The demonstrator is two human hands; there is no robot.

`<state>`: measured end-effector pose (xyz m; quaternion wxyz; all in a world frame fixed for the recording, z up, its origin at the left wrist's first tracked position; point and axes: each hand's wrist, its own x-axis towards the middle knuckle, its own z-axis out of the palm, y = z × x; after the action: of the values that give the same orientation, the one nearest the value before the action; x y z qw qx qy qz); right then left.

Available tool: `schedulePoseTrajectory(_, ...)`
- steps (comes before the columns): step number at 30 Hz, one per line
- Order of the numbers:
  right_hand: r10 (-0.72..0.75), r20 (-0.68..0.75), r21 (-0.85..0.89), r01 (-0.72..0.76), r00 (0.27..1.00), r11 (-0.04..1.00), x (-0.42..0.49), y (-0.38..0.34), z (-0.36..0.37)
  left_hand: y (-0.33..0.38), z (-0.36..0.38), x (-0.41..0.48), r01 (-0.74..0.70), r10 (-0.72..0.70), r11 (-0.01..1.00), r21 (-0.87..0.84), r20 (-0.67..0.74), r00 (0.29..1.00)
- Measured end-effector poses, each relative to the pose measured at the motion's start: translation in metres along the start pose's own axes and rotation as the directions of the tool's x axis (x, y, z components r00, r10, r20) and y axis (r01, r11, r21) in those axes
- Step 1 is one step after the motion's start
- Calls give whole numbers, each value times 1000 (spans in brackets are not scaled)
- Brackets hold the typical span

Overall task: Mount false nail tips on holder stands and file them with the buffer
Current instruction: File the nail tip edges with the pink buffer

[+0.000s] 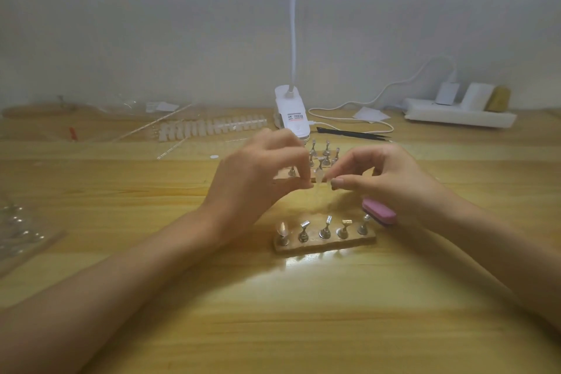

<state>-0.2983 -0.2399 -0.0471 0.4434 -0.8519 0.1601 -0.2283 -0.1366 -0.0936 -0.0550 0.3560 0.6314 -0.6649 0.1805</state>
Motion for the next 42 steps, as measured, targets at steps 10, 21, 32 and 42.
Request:
schedulePoseTrajectory(10,-191,-51,-212,176,980,961,3,10,0,1,-12,7,643,-523,539,-544,383,762)
schedulePoseTrajectory(21,403,268,-587,-183,875,789,-6,-1,-50,1,-2,-16,573,-429,635,-518,380,819)
schedulePoseTrajectory(32,71,35,250,-77,997,965,4,4,-6,4,4,-7,598,-465,484,-639,391,794)
schedulePoseTrajectory(42,108,128,404,-151,986,902,-8,7,18,2,5,-11,557,-434,419,-717,381,817)
